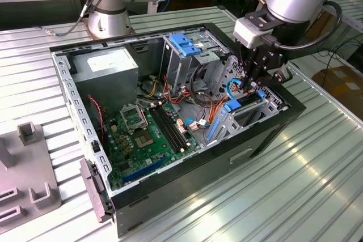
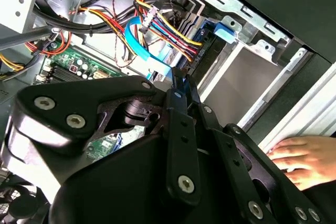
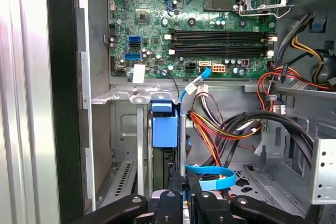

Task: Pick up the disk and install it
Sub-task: 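Insert the second disk wire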

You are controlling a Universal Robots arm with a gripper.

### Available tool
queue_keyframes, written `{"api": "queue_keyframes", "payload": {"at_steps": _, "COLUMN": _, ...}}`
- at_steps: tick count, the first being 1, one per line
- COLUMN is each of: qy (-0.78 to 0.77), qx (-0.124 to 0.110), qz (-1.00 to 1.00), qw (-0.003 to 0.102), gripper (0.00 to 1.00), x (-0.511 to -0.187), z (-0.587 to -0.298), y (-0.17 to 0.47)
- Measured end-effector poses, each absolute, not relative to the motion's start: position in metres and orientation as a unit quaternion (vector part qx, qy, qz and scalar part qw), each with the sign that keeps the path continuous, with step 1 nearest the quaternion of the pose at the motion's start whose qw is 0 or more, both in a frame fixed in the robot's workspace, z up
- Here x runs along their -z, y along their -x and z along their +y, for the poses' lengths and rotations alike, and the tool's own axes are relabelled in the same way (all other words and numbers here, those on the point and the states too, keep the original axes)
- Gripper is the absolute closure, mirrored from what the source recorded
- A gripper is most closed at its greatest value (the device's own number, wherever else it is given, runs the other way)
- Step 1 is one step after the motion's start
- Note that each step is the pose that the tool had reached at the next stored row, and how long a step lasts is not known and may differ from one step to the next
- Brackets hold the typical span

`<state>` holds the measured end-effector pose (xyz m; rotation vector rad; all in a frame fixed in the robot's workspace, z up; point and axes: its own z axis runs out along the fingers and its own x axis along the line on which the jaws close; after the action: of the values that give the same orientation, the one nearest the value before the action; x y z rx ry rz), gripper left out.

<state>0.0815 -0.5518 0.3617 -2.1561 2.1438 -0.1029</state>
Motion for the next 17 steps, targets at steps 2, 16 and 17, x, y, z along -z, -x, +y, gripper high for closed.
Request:
{"api": "queue_keyframes", "payload": {"at_steps": 2, "qy": 0.708, "qx": 0.034, "qz": 0.704, "qw": 0.05, "gripper": 0.84, "x": -0.361, "z": -0.553, "y": -0.081}}
{"api": "queue_keyframes", "payload": {"at_steps": 16, "qy": 0.706, "qx": 0.019, "qz": 0.704, "qw": 0.07, "gripper": 0.84, "x": -0.355, "z": -0.565, "y": -0.08}}
{"api": "queue_keyframes", "payload": {"at_steps": 17, "qy": 0.706, "qx": 0.019, "qz": 0.704, "qw": 0.07, "gripper": 0.84, "x": -0.355, "z": -0.566, "y": -0.08}}
